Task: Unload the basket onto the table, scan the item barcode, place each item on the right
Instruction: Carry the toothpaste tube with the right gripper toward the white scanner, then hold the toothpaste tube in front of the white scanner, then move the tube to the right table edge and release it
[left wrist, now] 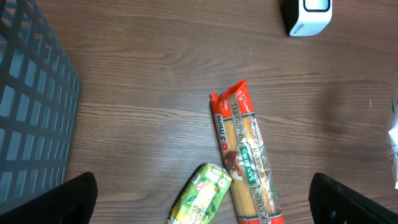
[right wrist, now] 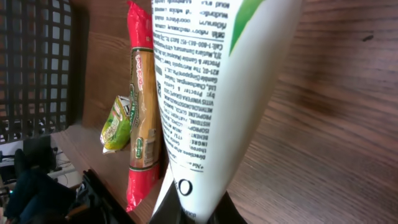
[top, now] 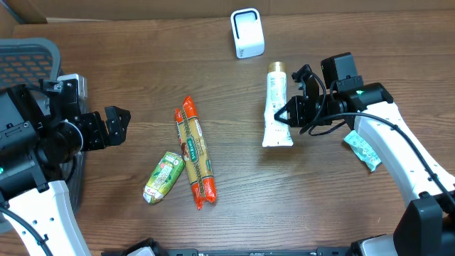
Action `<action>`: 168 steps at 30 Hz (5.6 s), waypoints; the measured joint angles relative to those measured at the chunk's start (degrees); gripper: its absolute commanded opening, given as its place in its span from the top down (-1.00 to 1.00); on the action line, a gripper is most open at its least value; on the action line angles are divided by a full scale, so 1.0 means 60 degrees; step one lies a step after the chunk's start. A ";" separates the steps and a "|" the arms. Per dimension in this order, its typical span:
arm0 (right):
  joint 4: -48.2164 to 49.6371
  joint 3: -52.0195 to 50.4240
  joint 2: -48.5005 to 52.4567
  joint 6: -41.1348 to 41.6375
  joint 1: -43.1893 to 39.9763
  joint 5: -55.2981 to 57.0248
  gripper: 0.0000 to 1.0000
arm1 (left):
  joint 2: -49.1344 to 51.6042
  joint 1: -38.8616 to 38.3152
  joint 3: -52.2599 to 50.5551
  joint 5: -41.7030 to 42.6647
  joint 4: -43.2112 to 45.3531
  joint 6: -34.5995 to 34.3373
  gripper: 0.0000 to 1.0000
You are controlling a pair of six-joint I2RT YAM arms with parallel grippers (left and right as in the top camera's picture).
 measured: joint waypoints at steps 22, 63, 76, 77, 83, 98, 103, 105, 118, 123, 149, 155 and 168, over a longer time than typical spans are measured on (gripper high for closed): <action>-0.2328 0.2699 -0.0018 -0.0375 0.0022 0.1279 0.93 | 0.0000 0.0000 0.0000 0.0000 0.0000 0.0000 -0.99; 0.3909 0.4805 0.2364 -0.5665 0.2626 1.1927 0.93 | 0.0000 0.0000 0.0000 0.0000 0.0004 0.0000 -0.99; 0.9865 0.4801 0.6255 -1.2156 0.2412 1.3085 0.93 | 0.0000 0.0000 -0.0004 0.0000 0.0000 0.0000 -1.00; 0.9956 0.4801 0.6462 -1.2393 0.2339 1.3092 0.92 | 0.0000 0.0000 -0.0004 0.0000 0.0000 0.0000 -0.99; 0.9927 0.4801 0.7042 -1.2892 0.1931 1.2994 0.92 | 0.0000 0.0000 -0.0004 0.0000 0.0000 0.0000 -0.99; 1.0204 0.4801 0.7275 -1.2961 0.1807 1.2418 0.93 | 0.0000 0.0000 -0.0004 0.0000 0.0000 0.0000 -0.99; 1.0200 0.4801 0.7490 -1.2903 0.1803 1.2437 0.93 | 0.0000 0.0000 -0.0004 0.0000 0.0000 0.0000 -0.99; 1.0207 0.4801 0.7490 -1.2641 0.1810 1.2517 0.93 | 0.0000 0.0000 -0.0004 0.0000 0.0000 0.0000 -0.99; 0.3774 0.4794 0.4736 -0.7850 0.1792 1.1446 0.93 | 0.0000 0.0000 -0.0004 0.0000 0.0000 0.0000 -1.00; -0.0240 0.4903 0.1803 -0.4124 0.1381 0.8546 0.92 | 0.0000 0.0000 -0.0004 0.0000 0.0007 0.0000 -0.99; -0.1286 -0.0182 0.1235 0.0069 -0.5431 0.2208 0.13 | 0.0000 0.0000 -0.0004 0.0000 0.0000 0.0000 -0.99; -0.1840 -0.0157 0.1235 0.0073 -0.5439 0.2135 0.03 | 0.0000 0.0000 -0.0004 0.0000 0.0000 0.0000 -1.00; -0.4605 0.2565 -0.0138 -0.0168 -0.5297 0.1639 -0.01 | 0.0000 0.0000 -0.0004 0.0000 0.0000 0.0000 -0.99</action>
